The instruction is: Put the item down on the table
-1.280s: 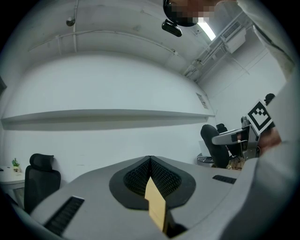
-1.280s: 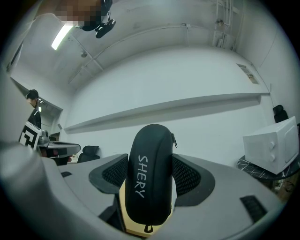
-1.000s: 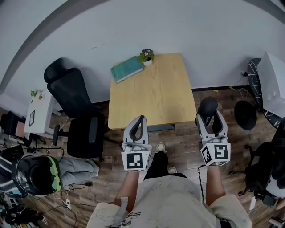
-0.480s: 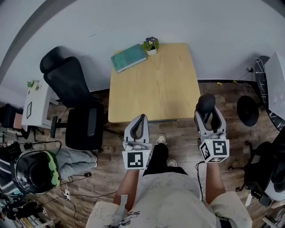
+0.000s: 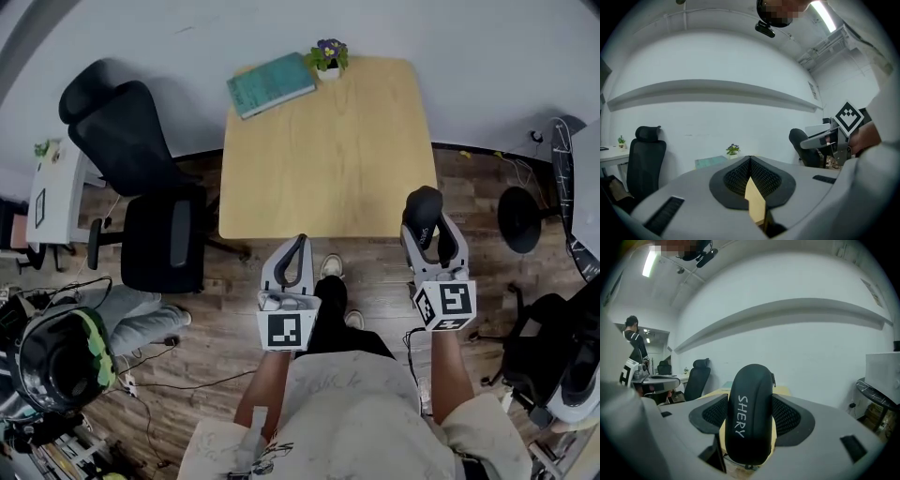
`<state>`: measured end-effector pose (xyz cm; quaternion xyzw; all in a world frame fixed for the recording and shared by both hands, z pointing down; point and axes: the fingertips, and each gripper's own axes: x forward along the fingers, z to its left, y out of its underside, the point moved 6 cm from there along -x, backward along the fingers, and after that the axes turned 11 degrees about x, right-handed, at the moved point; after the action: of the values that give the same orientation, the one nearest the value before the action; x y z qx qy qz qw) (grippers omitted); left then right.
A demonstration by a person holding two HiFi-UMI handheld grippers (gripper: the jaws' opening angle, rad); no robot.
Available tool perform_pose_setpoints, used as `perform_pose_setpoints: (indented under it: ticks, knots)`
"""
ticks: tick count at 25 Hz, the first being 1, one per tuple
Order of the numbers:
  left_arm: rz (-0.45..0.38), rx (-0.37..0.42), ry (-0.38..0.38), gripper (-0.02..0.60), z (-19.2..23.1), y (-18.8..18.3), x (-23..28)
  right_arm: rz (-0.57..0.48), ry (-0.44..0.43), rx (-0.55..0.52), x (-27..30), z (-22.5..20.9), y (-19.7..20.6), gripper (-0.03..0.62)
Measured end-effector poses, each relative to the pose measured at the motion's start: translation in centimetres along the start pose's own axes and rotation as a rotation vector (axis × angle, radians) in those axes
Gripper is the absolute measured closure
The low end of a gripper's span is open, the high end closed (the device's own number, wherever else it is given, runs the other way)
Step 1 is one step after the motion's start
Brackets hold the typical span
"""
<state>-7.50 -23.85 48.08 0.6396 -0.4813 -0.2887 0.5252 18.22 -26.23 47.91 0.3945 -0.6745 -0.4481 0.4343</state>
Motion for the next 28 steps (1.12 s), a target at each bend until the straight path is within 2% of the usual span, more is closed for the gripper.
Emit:
perform_pose_setpoints:
  ticks: [6,16,24,28]
  knots:
    - [0.085,-0.033,-0.002,0.575,0.3,3.7,0.8,0.131,-0.04,-0.04,3.4,0.4,2.6,0.289]
    - [0.165,-0.12,0.004,0.575,0.1,8.7,0.9,0.348,-0.115,-0.133,8.2,2.1,7.1,0.287]
    - [0.239,-0.135,0.043,0.575,-0.9,10.8,1.5,0.48,-0.132,-0.172,11.7,2.4,9.6,0.289]
    - [0.228,-0.154,0.038,0.575,-1.4,11.0,1.7,0.532,-0.138,-0.186,12.6,2.2,10.4,0.289]
